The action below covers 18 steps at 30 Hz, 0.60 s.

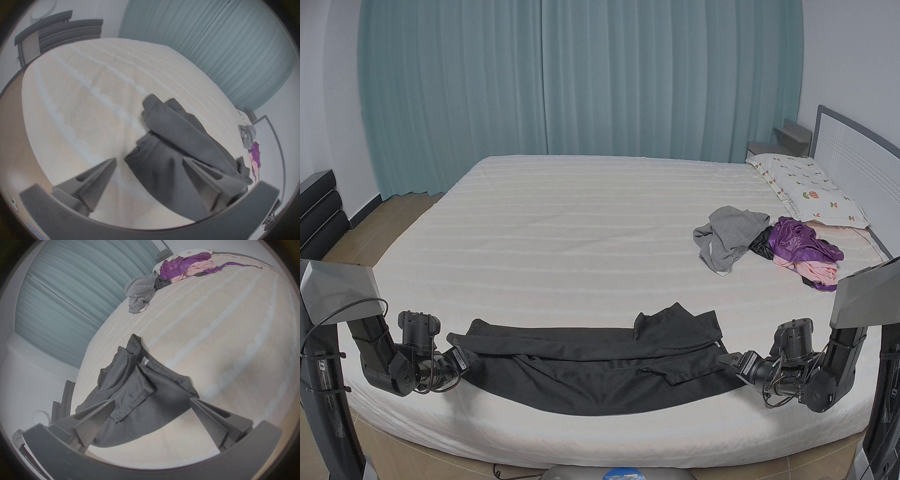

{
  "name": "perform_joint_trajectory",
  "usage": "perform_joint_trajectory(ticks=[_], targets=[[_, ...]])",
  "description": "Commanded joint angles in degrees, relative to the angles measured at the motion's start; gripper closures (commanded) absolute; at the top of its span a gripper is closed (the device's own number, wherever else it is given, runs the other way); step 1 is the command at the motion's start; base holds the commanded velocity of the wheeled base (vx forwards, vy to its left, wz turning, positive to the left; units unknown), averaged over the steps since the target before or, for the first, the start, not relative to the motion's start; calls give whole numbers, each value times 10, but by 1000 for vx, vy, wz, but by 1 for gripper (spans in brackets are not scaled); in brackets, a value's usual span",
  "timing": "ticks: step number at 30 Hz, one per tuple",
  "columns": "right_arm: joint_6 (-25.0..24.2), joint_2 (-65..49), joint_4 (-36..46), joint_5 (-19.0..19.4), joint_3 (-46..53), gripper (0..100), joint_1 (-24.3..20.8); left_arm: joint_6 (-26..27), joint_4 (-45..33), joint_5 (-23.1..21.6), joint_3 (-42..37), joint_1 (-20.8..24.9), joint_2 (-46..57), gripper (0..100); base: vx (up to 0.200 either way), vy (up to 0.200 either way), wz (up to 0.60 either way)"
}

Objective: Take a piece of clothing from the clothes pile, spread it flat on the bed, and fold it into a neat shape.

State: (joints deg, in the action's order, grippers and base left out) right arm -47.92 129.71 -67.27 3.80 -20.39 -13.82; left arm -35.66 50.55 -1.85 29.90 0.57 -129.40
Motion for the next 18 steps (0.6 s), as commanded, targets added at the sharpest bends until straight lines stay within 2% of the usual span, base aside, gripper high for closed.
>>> perform_joint_trajectory(ticks=[1, 7, 18], targets=[[3, 4, -1, -4, 15, 0, -11, -5, 8, 15, 20, 6, -31, 100, 0, 0, 0], [6, 26, 1, -30, 11, 0, -31, -46, 9, 18, 10, 5, -23, 100, 0, 0, 0], [10, 48, 12, -33, -27, 0, -28, -46, 8, 18, -33, -5, 24, 100, 0, 0, 0]])
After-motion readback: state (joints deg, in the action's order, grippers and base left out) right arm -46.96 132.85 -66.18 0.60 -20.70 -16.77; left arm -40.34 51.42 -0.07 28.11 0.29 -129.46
